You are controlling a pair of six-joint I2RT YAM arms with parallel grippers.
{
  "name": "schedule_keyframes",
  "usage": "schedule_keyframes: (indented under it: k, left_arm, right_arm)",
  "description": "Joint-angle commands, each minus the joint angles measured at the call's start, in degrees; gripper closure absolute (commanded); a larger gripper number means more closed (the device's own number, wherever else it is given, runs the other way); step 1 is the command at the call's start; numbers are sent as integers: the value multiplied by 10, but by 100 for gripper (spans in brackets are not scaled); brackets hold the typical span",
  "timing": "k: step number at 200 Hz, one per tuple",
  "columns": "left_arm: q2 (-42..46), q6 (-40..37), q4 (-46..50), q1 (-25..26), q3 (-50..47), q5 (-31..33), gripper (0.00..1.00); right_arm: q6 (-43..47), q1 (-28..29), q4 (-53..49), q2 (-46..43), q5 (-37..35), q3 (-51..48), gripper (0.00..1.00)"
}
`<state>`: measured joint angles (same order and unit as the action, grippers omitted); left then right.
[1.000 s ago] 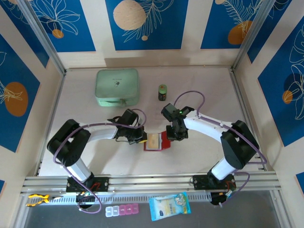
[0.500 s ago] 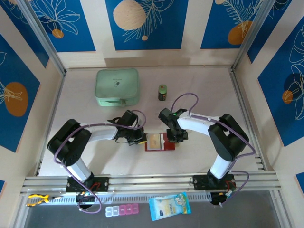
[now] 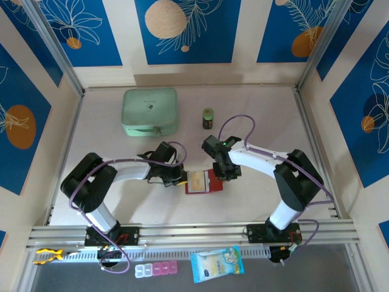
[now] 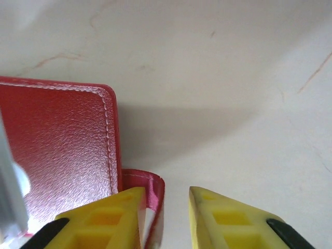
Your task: Take the credit cards out of the card holder
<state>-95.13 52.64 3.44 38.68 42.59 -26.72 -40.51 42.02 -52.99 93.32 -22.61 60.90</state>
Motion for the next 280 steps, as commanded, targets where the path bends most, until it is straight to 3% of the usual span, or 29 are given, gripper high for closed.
schedule_keyframes:
  k: [1, 52, 112, 280]
  left_arm:
    - [-5, 7, 5, 5, -10, 7, 97]
    - [-6, 9, 4, 5, -10, 8, 97]
    - [-8, 12, 4, 5, -13, 9, 97]
    - [-7, 14, 0, 5, -22, 8, 98]
  right_arm:
    - [-4, 7, -49, -31, -10, 26, 70]
    - [-6, 32, -83, -34, -10, 89, 69]
    - [12, 64, -50, 31, 61, 127, 69]
    - [8, 40, 44, 145, 47, 30, 70]
